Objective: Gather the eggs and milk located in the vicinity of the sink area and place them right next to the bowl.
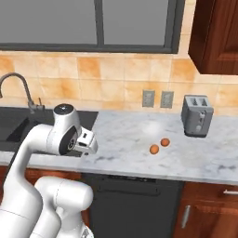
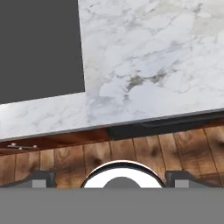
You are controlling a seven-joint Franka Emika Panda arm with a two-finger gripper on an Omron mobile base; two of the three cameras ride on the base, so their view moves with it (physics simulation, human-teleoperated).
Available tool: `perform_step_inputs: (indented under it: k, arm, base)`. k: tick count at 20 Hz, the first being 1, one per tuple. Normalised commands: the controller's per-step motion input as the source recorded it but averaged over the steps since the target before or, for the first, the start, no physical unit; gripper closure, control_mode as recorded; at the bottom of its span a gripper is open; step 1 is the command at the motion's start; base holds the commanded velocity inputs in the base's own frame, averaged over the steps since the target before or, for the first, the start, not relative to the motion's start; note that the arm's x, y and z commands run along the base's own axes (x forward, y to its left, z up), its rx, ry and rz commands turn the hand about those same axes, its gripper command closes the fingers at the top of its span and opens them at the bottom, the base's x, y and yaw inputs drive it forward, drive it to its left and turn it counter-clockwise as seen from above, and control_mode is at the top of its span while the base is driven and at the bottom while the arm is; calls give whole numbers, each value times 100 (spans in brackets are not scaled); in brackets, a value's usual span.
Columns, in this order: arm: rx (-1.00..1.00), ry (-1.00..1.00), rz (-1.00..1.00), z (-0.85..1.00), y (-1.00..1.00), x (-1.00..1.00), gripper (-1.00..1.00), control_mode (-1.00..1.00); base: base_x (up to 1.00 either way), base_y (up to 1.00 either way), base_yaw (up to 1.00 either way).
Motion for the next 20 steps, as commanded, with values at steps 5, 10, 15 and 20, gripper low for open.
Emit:
perform_step_inputs:
  k: [5, 10, 15, 20]
  arm:
    - [0, 0, 0, 0, 0, 0, -100, 100]
    - [0, 0, 0, 0, 0, 0, -100, 100]
    - [0, 0, 0, 0, 0, 0, -100, -100]
    - [-2, 8, 0, 0, 5, 46, -100, -100]
  base:
    - [70, -92, 19]
    - [26, -59, 0]
    - [7, 0, -1]
    - [0, 0, 0]
